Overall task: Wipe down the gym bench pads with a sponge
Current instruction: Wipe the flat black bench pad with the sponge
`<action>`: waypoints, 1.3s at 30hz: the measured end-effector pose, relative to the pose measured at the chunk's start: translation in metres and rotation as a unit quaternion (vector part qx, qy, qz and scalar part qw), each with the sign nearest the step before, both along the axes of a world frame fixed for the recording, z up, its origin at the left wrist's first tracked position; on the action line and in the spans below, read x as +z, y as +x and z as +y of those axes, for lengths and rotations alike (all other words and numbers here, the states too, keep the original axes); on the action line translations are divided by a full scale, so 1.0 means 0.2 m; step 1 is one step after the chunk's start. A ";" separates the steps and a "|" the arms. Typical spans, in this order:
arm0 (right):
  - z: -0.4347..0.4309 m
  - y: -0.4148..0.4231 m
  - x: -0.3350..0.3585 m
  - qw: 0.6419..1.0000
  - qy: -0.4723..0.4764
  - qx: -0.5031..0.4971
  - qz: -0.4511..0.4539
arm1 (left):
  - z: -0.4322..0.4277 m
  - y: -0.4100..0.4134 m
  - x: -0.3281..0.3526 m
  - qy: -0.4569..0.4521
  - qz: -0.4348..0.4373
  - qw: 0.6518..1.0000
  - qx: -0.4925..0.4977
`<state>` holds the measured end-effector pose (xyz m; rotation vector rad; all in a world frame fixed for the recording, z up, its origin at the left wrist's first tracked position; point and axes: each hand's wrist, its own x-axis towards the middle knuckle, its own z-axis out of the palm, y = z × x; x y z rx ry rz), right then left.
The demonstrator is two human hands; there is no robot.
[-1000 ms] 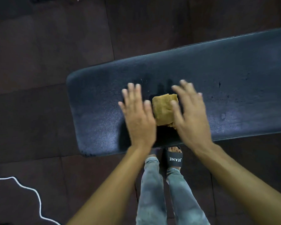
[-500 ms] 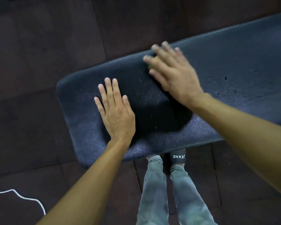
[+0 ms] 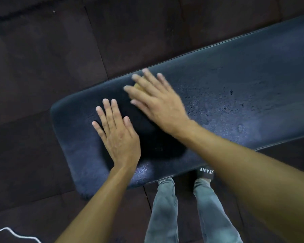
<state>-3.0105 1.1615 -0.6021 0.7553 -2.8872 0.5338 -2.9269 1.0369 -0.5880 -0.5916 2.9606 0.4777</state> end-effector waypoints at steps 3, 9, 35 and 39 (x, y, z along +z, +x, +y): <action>0.41 -0.12 -0.01 0.990 0.023 -0.136 -0.002 | 0.05 -0.03 0.02 0.023 0.002 1.000 0.008; 0.81 -0.24 0.04 0.876 -0.052 -0.472 -0.089 | 0.37 -0.06 0.00 0.008 0.013 0.993 -0.119; 0.62 0.69 0.09 0.996 -0.043 -0.042 -0.072 | 0.45 -0.06 -0.03 -0.030 0.008 0.996 -0.084; 1.00 0.52 0.04 0.996 -0.012 -0.074 -0.040 | 0.44 -0.06 -0.03 -0.027 0.007 0.996 -0.079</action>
